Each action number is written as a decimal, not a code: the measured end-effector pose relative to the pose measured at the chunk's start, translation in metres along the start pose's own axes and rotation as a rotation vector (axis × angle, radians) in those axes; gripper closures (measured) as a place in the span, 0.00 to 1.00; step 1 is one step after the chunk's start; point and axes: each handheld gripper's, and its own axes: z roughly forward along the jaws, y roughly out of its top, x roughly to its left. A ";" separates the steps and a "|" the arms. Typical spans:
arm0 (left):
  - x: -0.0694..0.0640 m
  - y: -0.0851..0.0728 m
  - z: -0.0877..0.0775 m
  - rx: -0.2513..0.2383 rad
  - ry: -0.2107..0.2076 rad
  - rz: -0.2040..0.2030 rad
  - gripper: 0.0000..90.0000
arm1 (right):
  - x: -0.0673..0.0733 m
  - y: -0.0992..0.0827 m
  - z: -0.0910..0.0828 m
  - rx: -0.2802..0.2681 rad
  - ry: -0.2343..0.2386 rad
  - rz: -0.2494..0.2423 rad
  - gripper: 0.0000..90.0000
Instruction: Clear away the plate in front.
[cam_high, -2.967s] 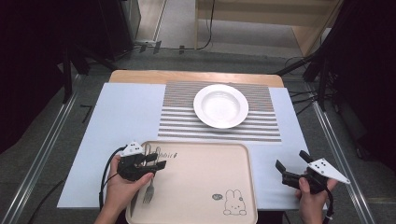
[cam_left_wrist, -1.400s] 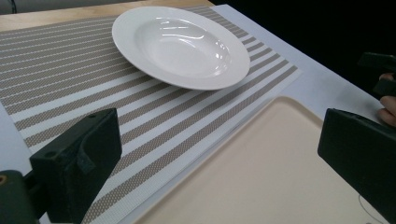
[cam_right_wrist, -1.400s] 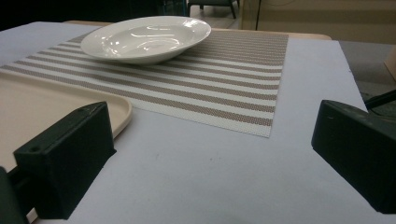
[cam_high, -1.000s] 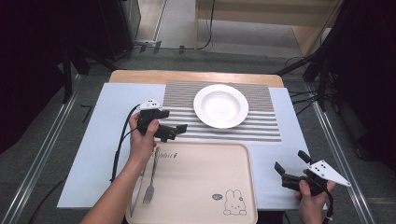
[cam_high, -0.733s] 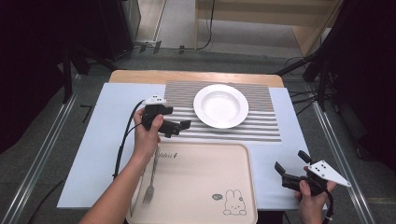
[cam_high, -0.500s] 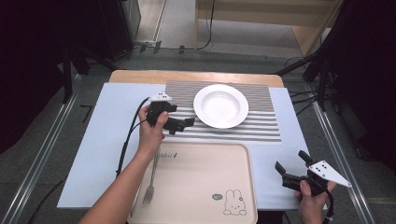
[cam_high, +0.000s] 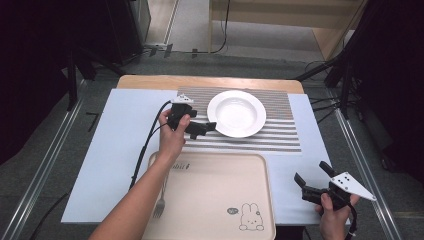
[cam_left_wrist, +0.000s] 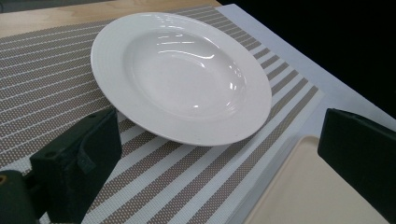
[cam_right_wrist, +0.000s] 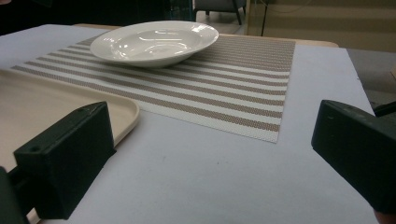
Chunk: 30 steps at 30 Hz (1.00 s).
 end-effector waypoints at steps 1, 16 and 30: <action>0.001 0.000 0.001 -0.001 0.001 -0.004 0.00 | 0.000 0.000 0.000 0.000 0.000 -0.001 0.00; 0.016 0.003 0.031 0.037 0.021 -0.052 0.00 | 0.000 -0.001 0.001 -0.005 0.004 -0.008 0.00; 0.026 0.007 0.059 0.059 0.064 -0.114 0.03 | 0.000 -0.001 0.002 -0.008 0.005 -0.009 0.00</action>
